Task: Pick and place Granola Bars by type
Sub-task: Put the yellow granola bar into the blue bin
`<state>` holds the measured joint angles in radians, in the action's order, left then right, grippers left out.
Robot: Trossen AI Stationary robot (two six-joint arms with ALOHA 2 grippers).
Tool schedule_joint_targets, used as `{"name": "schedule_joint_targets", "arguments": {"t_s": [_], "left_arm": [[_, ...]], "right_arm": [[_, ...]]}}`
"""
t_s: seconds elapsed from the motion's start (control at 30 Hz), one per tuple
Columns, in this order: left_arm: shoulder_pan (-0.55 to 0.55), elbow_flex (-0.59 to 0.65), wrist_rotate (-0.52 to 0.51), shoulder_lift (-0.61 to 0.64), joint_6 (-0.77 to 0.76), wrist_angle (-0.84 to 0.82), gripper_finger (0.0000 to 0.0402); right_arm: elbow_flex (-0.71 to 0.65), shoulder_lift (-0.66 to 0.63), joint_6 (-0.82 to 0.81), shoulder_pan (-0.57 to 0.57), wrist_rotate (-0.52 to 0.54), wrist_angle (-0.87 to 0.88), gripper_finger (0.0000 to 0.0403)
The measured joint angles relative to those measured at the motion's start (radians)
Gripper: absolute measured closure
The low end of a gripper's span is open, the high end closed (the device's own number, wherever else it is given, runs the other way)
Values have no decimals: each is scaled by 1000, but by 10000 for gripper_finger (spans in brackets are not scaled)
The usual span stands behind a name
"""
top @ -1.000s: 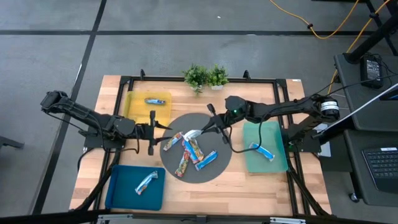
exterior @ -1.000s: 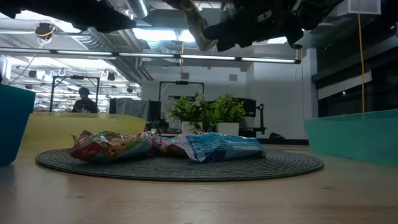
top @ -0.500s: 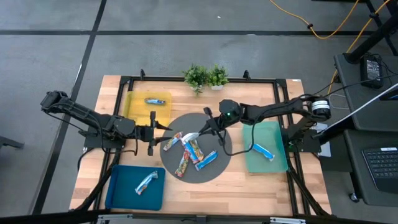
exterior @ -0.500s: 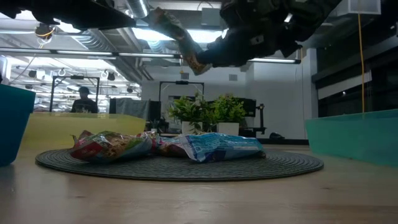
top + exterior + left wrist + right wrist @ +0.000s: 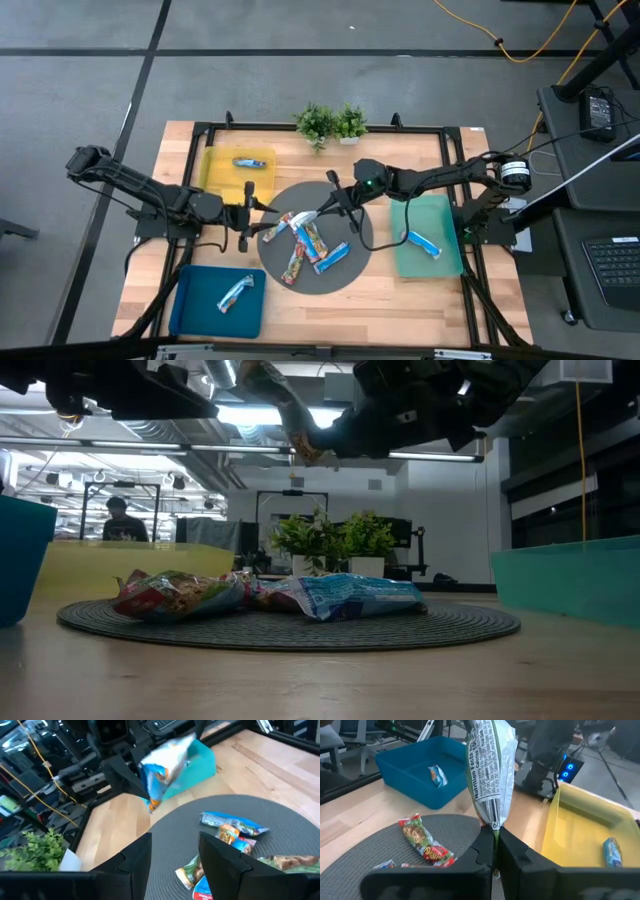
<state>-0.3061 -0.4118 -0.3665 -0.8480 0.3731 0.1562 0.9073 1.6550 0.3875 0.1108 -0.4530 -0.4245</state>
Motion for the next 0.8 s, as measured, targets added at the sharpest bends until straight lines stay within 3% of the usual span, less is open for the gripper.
{"name": "schedule_joint_targets", "arguments": {"t_s": [0.27, 0.57, 0.8], "left_arm": [[1, 0, -85, -66, 50, 96, 217], [1, 0, -85, -108, 131, 277, 154], [1, 0, -76, -170, 176, 375, 137]], "right_arm": [[0, 0, 0, 0, 0, -23, 387], [0, 0, 3, 0, 0, -22, 386], [0, 0, 3, 0, 0, -33, 386]]}}
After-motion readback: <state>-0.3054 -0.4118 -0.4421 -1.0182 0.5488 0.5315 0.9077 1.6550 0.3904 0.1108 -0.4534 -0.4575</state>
